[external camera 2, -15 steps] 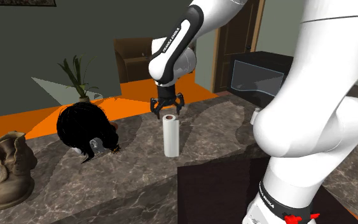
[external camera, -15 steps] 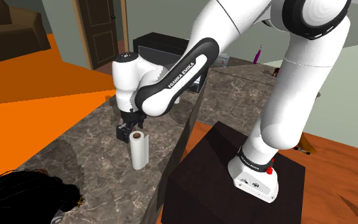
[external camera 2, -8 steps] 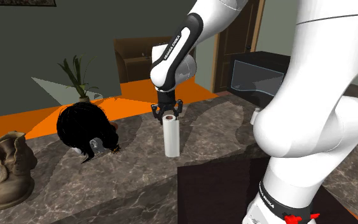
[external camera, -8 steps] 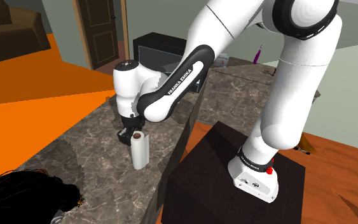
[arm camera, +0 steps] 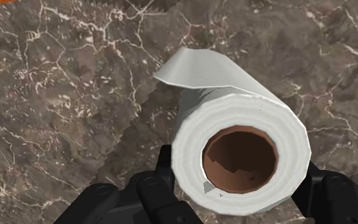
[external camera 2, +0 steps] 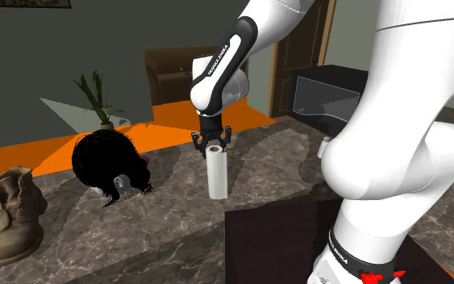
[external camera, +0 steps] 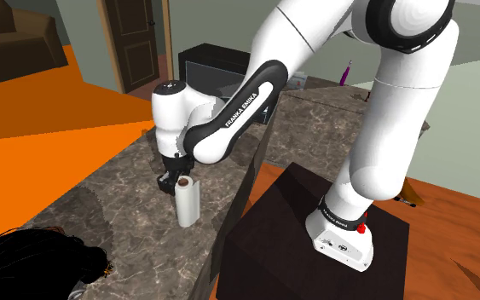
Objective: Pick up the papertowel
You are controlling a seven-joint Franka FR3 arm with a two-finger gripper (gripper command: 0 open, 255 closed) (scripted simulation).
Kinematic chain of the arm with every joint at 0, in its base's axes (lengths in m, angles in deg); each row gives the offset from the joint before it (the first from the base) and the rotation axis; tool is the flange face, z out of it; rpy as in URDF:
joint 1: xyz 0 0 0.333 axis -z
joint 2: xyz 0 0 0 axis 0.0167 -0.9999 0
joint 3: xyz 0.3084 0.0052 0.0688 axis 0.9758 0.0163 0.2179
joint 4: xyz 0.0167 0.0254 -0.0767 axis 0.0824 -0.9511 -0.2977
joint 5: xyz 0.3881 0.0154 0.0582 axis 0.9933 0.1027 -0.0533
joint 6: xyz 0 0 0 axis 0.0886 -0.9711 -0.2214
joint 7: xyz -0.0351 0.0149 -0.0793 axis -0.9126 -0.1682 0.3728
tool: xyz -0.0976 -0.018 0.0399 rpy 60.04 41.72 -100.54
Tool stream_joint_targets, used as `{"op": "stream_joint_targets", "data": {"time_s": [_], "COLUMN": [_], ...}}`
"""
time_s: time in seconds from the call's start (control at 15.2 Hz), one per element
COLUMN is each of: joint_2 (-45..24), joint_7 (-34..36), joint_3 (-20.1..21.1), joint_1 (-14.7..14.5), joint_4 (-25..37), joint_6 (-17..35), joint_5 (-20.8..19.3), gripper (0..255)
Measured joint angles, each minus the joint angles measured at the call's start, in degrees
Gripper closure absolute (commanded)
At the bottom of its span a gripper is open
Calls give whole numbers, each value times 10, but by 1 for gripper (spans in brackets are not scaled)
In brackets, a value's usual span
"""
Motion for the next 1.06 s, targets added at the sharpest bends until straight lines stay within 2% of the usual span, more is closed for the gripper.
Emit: {"op": "stream_joint_targets", "data": {"time_s": [1.06], "joint_2": [93], "joint_7": [-58], "joint_3": [16], "joint_1": [10], "joint_4": [22], "joint_6": [-105], "joint_5": [76], "gripper": [255]}}
